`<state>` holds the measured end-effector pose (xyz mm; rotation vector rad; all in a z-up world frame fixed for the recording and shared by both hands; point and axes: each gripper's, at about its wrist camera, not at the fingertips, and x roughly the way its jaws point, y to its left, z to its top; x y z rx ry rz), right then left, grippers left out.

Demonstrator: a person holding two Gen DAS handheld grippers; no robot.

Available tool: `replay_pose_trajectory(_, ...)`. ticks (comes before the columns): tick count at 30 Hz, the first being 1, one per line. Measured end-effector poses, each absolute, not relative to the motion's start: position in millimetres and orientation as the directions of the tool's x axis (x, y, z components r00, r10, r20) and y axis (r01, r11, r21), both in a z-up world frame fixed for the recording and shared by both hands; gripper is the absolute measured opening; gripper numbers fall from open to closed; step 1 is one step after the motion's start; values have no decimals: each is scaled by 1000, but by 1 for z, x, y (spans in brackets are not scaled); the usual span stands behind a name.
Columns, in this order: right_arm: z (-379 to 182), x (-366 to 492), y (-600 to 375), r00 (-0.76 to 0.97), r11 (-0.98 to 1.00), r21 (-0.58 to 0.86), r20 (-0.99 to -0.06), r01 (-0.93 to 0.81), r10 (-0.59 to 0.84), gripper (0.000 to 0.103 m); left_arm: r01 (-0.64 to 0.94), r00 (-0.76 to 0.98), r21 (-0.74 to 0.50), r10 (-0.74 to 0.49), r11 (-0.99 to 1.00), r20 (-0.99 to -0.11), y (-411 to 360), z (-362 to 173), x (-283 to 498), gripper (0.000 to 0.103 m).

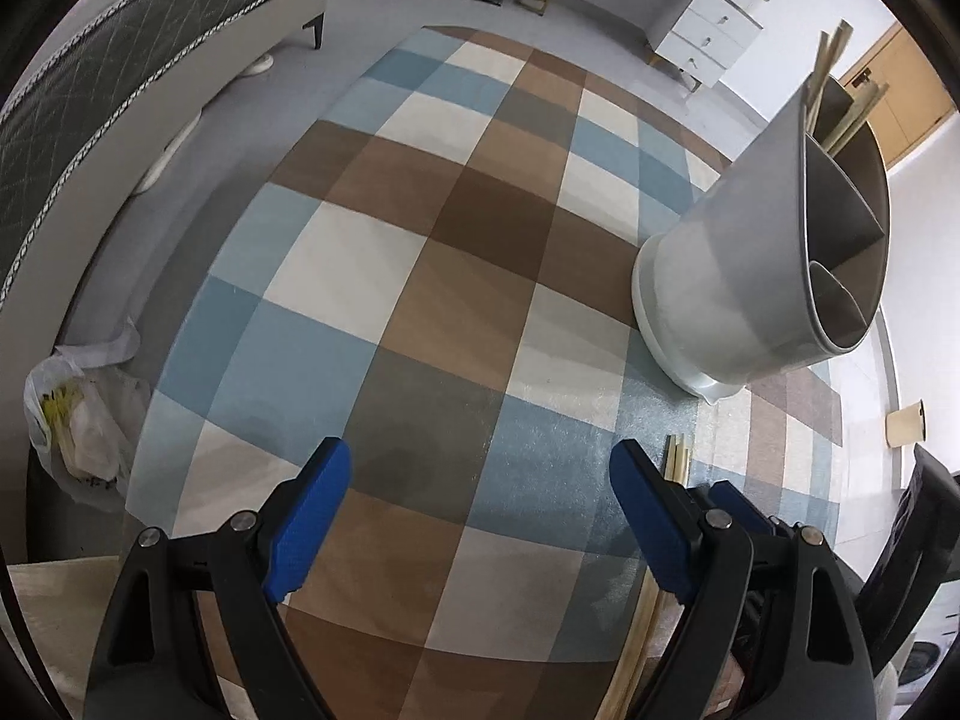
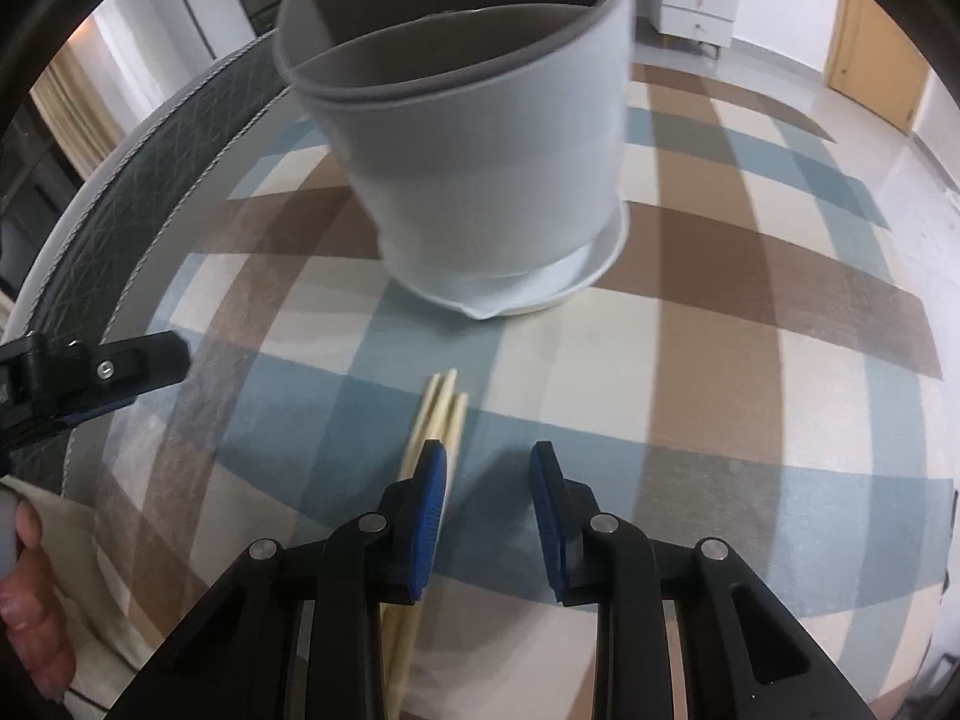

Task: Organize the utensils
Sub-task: 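Lower both open grippers toward the remaining chopsticks beside the holder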

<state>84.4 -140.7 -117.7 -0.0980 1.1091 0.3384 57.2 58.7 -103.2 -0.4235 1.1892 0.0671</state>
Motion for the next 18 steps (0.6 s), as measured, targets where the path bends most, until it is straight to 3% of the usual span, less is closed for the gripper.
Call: replay_pose_trajectory(18,-119,101,-129,409,943,21,-898,-333,164,23,-304,348,-260,-147,917,-926,65,-112,61,85)
